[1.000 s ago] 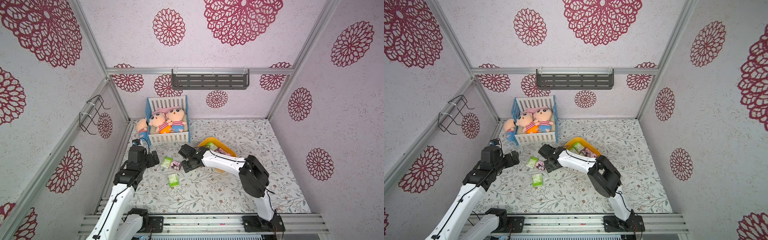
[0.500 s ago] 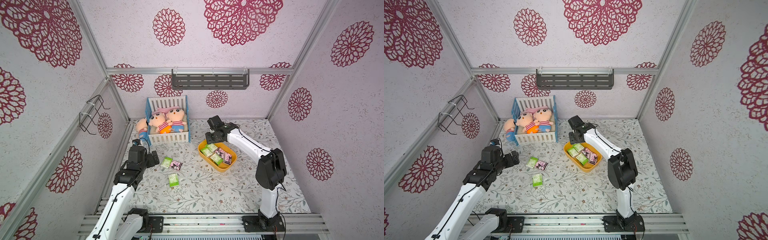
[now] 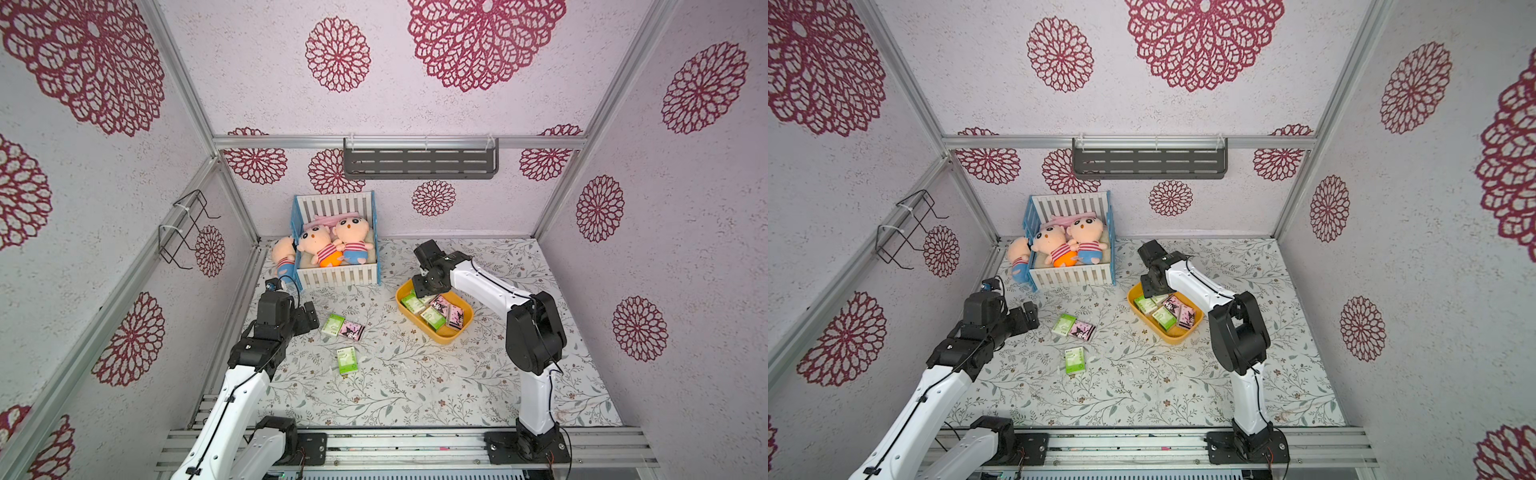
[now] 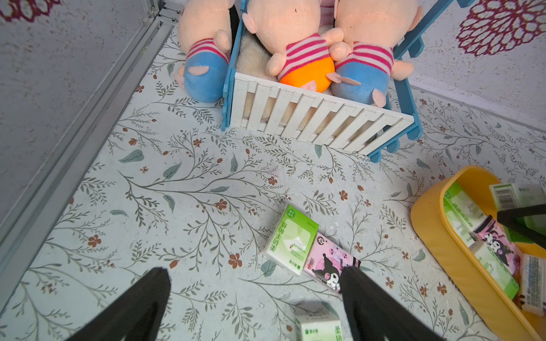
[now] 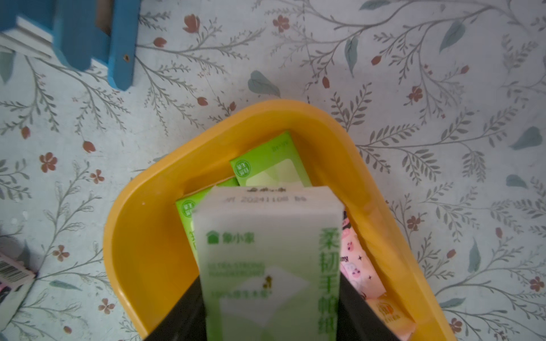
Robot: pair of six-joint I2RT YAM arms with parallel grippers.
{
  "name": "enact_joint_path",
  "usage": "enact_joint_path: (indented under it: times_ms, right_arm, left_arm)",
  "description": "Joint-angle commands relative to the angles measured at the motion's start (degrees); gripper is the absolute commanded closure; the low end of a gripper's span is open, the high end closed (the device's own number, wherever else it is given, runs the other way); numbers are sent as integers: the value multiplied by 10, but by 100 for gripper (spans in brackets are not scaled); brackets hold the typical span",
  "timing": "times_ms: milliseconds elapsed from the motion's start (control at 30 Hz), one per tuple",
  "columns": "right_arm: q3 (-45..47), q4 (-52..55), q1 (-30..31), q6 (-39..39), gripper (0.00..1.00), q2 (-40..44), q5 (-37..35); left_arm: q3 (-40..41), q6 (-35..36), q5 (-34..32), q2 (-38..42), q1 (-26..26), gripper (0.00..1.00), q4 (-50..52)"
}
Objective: Put the pocket tissues into the storage box
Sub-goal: Place the pocket tissues in the storage box.
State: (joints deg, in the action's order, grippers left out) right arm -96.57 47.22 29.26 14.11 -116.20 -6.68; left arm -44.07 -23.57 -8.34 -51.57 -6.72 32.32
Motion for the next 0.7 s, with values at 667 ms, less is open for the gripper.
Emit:
enact_joint_path:
  times_ms: [667]
  right_arm:
    - [-62,-8,-18,-19,30,-45,-13]
  left_arm:
    - [-7,9,-7,-2,-6,3,7]
